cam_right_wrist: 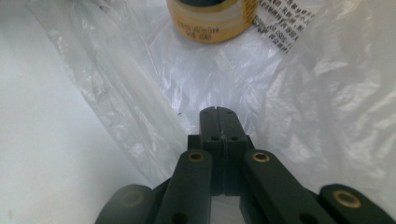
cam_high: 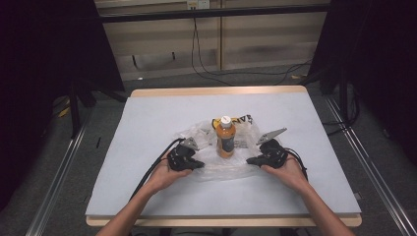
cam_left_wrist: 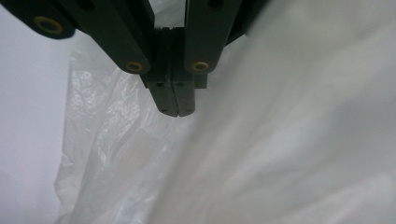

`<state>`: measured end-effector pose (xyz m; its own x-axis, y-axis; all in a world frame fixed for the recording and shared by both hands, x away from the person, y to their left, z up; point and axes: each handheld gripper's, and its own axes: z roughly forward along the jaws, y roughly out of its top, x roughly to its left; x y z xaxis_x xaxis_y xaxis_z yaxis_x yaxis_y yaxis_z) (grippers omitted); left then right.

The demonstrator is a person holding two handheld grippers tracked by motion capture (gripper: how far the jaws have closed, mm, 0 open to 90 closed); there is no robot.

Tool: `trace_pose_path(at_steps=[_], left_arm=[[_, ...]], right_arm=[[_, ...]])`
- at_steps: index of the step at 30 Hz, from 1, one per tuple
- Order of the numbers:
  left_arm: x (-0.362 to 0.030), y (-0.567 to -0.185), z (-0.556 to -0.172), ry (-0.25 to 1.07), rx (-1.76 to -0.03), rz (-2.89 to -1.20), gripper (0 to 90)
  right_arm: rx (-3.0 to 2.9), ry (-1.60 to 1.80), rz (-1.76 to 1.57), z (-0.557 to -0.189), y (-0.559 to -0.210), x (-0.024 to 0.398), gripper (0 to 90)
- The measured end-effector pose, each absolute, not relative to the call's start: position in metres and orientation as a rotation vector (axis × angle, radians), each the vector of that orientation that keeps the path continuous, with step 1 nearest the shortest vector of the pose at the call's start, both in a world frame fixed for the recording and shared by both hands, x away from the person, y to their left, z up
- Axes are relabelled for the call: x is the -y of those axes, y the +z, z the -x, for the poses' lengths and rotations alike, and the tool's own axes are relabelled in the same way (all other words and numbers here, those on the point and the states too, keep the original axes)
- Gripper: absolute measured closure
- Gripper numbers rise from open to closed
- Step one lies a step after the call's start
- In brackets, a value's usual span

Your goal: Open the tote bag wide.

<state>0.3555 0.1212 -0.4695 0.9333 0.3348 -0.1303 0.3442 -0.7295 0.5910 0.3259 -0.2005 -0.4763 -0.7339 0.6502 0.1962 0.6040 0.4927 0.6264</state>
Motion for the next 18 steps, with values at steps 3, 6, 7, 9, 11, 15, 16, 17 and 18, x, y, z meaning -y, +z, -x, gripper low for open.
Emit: trace_pose_path(at_steps=[3,6,7,9,11,15,16,17,18], left_arm=[[-0.125,-0.470,-0.352,-0.034,-0.488,-2.435,90.0],[-0.127,-0.470,-0.350,-0.039,-0.484,-2.435,90.0],[-0.128,-0.470,-0.350,-0.043,-0.476,-2.434,90.0],[-0.130,-0.469,-0.348,-0.037,-0.483,-2.435,90.0],[-0.135,-0.469,-0.345,-0.026,-0.472,-2.443,90.0],[-0.144,-0.470,-0.343,-0.044,-0.496,-2.422,90.0],[-0.145,-0.471,-0.343,-0.049,-0.511,-2.404,90.0],[-0.145,-0.472,-0.343,-0.054,-0.510,-2.395,90.0],[-0.146,-0.471,-0.343,-0.048,-0.499,-2.412,90.0]], right_arm=[[-2.670,1.074,-1.118,-0.323,-0.476,0.204,90.0],[-2.669,1.059,-1.113,-0.320,-0.475,0.207,90.0],[-2.670,1.056,-1.110,-0.319,-0.475,0.208,90.0],[-2.668,1.042,-1.116,-0.317,-0.474,0.209,90.0],[-2.671,1.042,-1.114,-0.315,-0.474,0.212,90.0],[-2.660,1.041,-1.128,-0.312,-0.474,0.218,90.0],[-2.654,1.038,-1.134,-0.312,-0.474,0.219,90.0],[-2.652,1.032,-1.132,-0.311,-0.474,0.219,90.0],[-2.654,1.007,-1.132,-0.310,-0.473,0.220,90.0]])
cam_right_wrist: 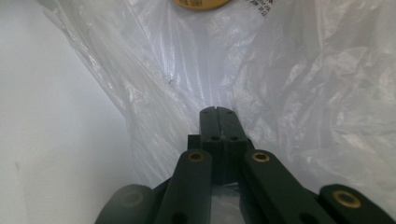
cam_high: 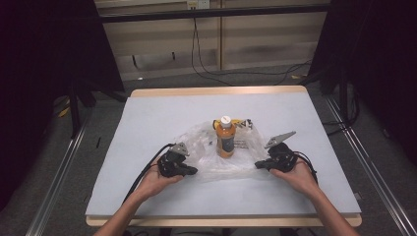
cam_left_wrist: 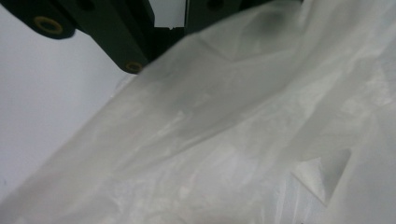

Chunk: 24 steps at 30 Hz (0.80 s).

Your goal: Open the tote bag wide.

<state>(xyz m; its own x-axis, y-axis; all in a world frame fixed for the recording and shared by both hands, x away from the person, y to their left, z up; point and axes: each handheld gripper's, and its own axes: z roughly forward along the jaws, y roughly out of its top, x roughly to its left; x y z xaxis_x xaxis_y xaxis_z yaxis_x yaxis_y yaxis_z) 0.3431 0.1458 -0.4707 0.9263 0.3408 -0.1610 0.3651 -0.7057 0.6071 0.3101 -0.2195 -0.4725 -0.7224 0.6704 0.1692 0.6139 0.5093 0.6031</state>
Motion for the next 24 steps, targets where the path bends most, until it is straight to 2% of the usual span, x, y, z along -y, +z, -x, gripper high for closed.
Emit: trace_pose_path(at_steps=[8,10,12,24], left_arm=[[-0.152,-0.474,-0.345,-0.084,-0.529,-2.356,90.0],[-0.153,-0.470,-0.345,-0.057,-0.522,-2.376,90.0],[-0.152,-0.465,-0.343,-0.080,-0.524,-2.319,90.0],[-0.135,-0.423,-0.341,-0.015,-0.436,-2.267,90.0]], right_arm=[[-2.620,0.991,-1.156,-0.307,-0.472,0.231,90.0],[-2.610,1.030,-1.128,-0.307,-0.469,0.230,90.0],[-2.590,1.083,-1.113,-0.308,-0.463,0.231,90.0],[-2.530,1.235,-1.011,-0.326,-0.417,0.220,90.0]])
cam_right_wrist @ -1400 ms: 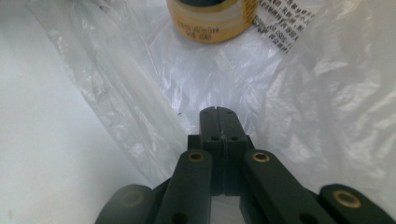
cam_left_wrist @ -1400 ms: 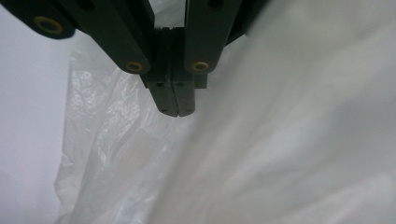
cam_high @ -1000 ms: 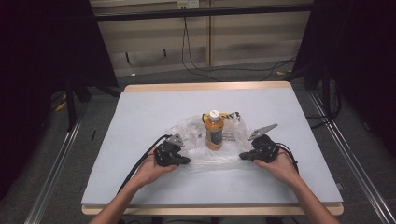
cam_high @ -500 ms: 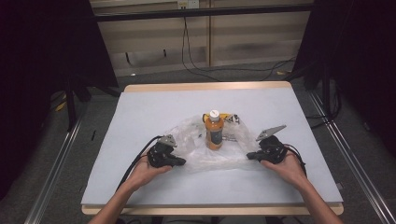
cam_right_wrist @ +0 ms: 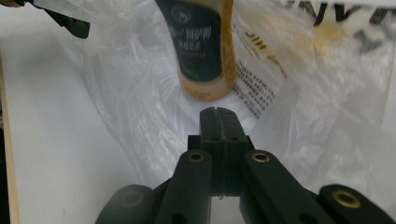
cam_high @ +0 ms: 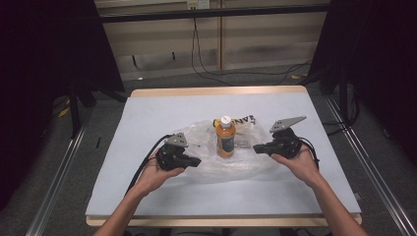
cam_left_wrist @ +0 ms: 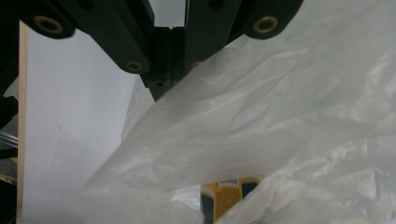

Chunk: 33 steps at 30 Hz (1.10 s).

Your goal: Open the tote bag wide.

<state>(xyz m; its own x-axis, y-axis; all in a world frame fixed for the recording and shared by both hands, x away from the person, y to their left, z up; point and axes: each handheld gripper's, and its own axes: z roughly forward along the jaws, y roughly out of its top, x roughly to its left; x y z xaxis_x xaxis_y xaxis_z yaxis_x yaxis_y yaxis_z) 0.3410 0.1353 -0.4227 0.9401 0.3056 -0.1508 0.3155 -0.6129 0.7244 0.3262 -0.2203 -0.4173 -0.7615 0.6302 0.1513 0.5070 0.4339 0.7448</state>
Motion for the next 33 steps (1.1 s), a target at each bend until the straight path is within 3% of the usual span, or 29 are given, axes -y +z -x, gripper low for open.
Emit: trace_pose_path(at_steps=[7,15,23,33], left_arm=[[-0.107,-0.426,-0.343,-0.028,-0.398,-2.351,90.0],[-0.087,-0.457,-0.357,-0.043,-0.438,-2.454,90.0],[-0.089,-0.468,-0.354,-0.076,-0.454,-2.462,90.0],[-0.099,-0.467,-0.334,-0.096,-0.385,-2.480,90.0]], right_arm=[[-2.600,1.183,-0.976,-0.358,-0.407,0.211,90.0],[-2.753,1.061,-0.986,-0.389,-0.433,0.191,90.0],[-2.816,0.943,-1.042,-0.413,-0.463,0.174,90.0],[-2.670,1.007,-1.246,-0.440,-0.475,0.187,90.0]])
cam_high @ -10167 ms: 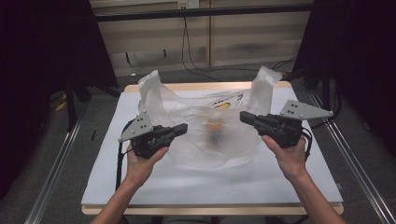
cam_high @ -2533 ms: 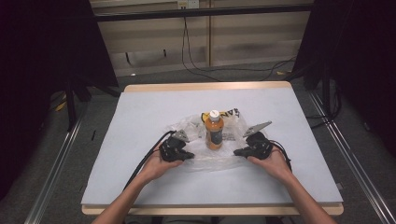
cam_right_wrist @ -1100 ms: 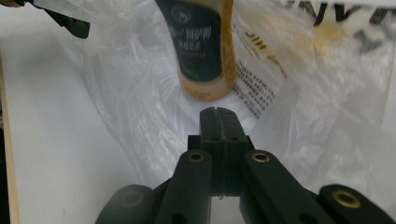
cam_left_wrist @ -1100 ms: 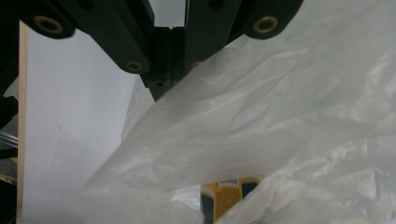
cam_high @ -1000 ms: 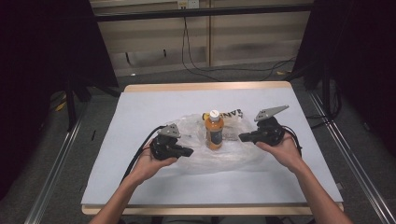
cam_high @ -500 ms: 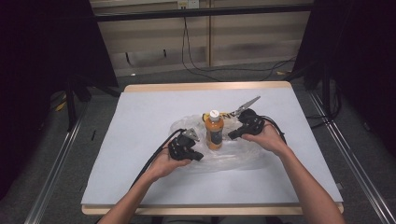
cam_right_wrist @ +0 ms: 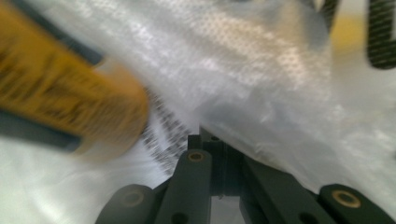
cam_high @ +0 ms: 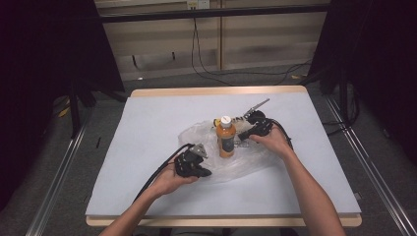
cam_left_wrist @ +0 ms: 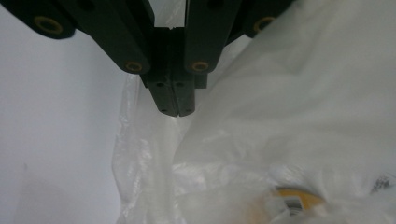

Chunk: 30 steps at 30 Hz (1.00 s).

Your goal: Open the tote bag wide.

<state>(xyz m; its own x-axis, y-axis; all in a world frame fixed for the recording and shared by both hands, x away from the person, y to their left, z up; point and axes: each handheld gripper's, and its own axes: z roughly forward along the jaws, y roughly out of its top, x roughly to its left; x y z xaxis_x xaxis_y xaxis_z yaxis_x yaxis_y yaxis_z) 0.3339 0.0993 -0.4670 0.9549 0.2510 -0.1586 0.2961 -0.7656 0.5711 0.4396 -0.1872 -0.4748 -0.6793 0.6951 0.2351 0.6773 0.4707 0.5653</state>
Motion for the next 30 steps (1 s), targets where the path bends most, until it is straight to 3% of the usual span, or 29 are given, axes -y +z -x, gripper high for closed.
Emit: trace_pose_path(at_steps=[17,30], left_arm=[[-0.107,-0.465,-0.320,-0.123,-0.352,-2.461,90.0],[-0.103,-0.413,-0.333,-0.039,-0.347,-2.302,90.0]], right_arm=[[-2.435,0.950,-1.423,-0.454,-0.476,0.210,90.0],[-2.480,1.083,-1.204,-0.422,-0.436,0.196,90.0]])
